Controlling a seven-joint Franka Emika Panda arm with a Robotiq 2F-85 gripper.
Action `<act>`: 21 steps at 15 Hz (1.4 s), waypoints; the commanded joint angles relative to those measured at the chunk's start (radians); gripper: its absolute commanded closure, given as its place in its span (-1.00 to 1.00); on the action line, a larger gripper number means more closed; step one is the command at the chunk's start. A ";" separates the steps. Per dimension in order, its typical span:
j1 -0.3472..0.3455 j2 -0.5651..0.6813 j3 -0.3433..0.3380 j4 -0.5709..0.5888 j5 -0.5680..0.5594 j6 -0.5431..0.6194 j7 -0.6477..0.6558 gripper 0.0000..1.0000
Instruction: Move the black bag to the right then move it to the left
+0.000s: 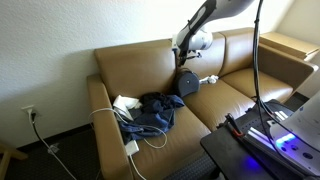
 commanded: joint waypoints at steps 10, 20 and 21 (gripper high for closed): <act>0.013 0.157 -0.128 0.039 -0.303 0.059 0.284 -1.00; 0.003 0.359 -0.169 0.168 -0.263 0.243 0.319 -1.00; 0.000 0.375 -0.163 0.181 -0.245 0.261 0.318 -1.00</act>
